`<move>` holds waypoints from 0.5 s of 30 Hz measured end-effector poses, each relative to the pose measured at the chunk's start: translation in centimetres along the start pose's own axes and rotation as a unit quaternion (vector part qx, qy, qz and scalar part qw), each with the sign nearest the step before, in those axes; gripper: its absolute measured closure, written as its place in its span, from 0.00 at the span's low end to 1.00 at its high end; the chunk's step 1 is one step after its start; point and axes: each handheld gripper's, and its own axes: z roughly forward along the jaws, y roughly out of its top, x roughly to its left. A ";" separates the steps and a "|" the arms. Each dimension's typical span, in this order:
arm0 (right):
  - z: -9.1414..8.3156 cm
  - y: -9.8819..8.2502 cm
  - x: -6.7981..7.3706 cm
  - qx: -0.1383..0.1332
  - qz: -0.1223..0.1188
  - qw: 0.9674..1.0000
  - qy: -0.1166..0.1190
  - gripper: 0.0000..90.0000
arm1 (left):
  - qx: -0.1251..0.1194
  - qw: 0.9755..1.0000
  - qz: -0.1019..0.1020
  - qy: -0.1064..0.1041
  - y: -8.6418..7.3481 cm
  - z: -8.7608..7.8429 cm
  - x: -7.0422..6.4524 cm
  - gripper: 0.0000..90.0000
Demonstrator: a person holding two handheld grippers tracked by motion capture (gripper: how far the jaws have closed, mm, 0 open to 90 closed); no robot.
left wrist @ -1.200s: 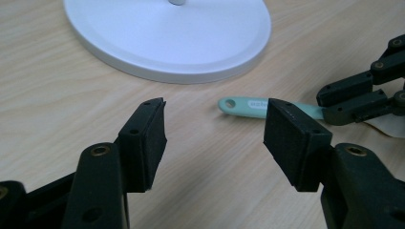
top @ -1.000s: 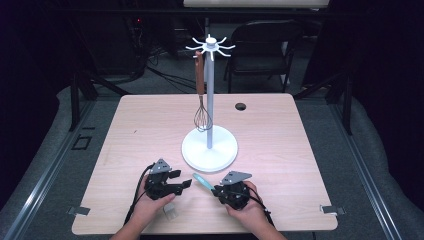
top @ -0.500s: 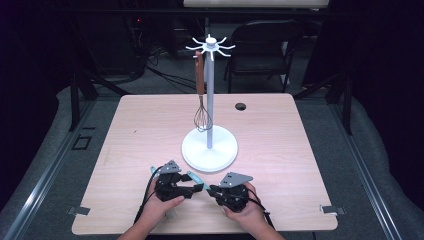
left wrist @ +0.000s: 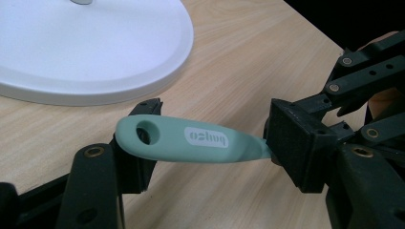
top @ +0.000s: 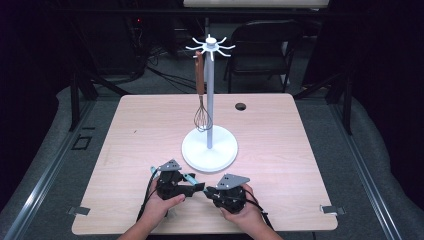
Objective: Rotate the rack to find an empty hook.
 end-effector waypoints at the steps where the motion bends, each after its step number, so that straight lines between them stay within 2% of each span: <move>1: 0.0 0.0 0.0 0.001 -0.001 1.000 0.001 0.88 | 0.002 1.000 0.001 0.004 0.0 0.0 0.0 0.42; 6: 0.1 -0.1 -0.1 0.002 0.004 1.000 0.006 0.80 | 0.000 1.000 -0.004 0.001 0.0 -0.1 0.2 0.49; 8: 0.0 -0.3 -0.2 0.008 0.004 1.000 0.007 0.80 | -0.001 1.000 -0.003 0.003 0.0 -0.1 0.2 0.49; 13: -0.1 -0.9 -0.7 0.032 0.025 0.999 0.022 0.80 | -0.003 1.000 -0.002 0.001 0.0 -0.1 0.2 0.50; 15: -0.2 -1.2 -0.7 0.040 0.024 0.999 0.022 0.80 | -0.004 1.000 -0.002 0.001 0.0 -0.1 0.2 0.50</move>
